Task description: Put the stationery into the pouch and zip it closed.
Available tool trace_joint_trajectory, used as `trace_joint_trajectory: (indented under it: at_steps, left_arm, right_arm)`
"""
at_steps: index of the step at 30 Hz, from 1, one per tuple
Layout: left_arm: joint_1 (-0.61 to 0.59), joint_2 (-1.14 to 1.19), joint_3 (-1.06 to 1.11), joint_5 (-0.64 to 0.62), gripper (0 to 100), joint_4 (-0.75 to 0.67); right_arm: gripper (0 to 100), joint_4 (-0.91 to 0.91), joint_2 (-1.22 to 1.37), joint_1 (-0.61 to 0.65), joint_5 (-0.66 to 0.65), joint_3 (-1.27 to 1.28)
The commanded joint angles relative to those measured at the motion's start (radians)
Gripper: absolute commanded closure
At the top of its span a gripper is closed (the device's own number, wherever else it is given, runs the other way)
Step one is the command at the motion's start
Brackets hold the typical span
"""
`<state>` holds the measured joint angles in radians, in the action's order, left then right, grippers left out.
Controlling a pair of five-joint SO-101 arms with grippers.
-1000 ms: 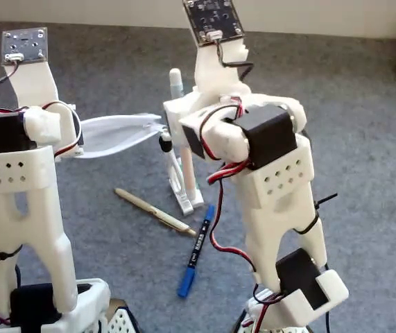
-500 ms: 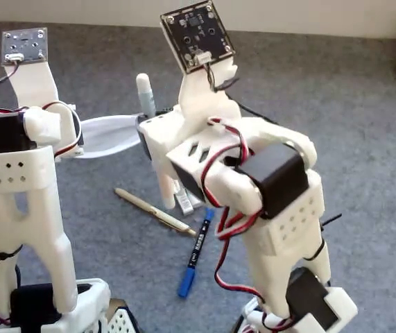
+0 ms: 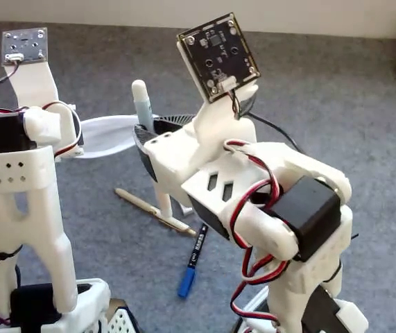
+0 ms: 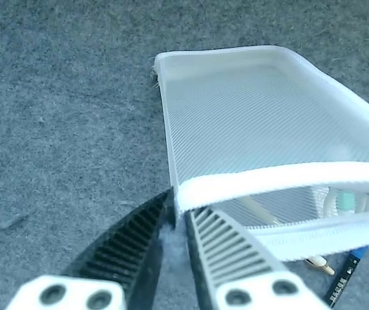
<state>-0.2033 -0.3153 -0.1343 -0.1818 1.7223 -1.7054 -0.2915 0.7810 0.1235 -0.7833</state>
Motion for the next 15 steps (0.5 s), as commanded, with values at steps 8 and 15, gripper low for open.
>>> trace_joint_trajectory:
  at_steps: [8, 15]
  left_arm:
    - [0.024, 0.012, -0.004, -0.012, 99, -0.003]
    - [0.024, 0.012, -0.004, -0.012, 99, -0.003]
  right_arm:
    - [99.2, -0.051, -0.065, 0.013, 0.044, -0.004]
    - [99.2, -0.054, -0.114, 0.064, 0.044, 0.137]
